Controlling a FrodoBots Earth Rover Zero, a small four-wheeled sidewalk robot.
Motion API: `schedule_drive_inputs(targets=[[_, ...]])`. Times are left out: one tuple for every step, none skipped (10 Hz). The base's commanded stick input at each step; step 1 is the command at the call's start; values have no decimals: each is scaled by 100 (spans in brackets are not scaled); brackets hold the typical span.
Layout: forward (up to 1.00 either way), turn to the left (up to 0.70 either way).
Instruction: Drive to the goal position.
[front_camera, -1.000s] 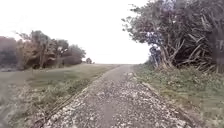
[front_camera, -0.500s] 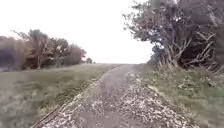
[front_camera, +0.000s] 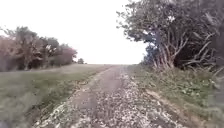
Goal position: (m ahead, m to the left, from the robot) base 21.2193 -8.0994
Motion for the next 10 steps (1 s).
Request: schedule_drive_inputs(targets=[[100, 0], [100, 0], [100, 0], [100, 0], [100, 0], [100, 0], [100, 0], [100, 0], [100, 0], [100, 0]])
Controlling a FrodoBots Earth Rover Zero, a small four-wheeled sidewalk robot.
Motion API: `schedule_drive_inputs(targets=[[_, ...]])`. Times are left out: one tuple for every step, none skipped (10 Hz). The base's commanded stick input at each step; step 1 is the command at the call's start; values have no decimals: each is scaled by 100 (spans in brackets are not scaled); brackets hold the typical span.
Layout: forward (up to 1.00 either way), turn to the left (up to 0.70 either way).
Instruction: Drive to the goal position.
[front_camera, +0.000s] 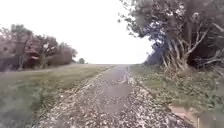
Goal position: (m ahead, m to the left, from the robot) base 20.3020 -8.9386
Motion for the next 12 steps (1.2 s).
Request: schedule_drive_inputs(targets=[[100, 0], [100, 0], [100, 0], [100, 0], [100, 0], [100, 0], [100, 0], [100, 0], [100, 0], [100, 0], [100, 0], [100, 0]])
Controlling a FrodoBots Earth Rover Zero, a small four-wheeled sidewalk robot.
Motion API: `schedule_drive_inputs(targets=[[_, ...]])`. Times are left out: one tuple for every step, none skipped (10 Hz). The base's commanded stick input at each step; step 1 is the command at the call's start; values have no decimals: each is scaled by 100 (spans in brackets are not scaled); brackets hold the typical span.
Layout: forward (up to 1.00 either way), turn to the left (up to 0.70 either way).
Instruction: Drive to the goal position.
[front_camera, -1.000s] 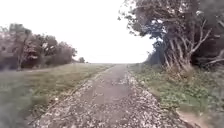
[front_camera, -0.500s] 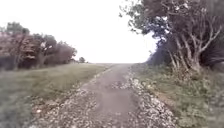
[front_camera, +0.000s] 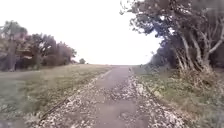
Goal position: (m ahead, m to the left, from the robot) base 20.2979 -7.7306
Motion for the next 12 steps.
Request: schedule_drive_inputs(targets=[[100, 0], [100, 0], [100, 0], [100, 0], [100, 0], [100, 0], [100, 0], [100, 0], [100, 0], [100, -2], [100, -31], [100, -35]])
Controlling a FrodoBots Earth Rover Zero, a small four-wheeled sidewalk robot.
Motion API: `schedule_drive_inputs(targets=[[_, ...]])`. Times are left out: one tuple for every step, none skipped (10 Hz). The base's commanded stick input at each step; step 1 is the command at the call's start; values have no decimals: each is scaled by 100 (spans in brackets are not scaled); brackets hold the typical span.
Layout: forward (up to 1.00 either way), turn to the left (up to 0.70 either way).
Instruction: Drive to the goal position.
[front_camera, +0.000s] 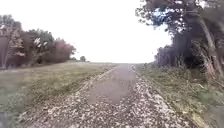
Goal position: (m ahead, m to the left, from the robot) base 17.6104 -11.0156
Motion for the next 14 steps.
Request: schedule_drive_inputs(targets=[[100, -32], [100, -15], [100, 0], [100, 0], [100, 0], [100, 0], [100, 0], [100, 0], [100, 0], [100, 0], [100, 0], [100, 0], [100, 0], [100, 0]])
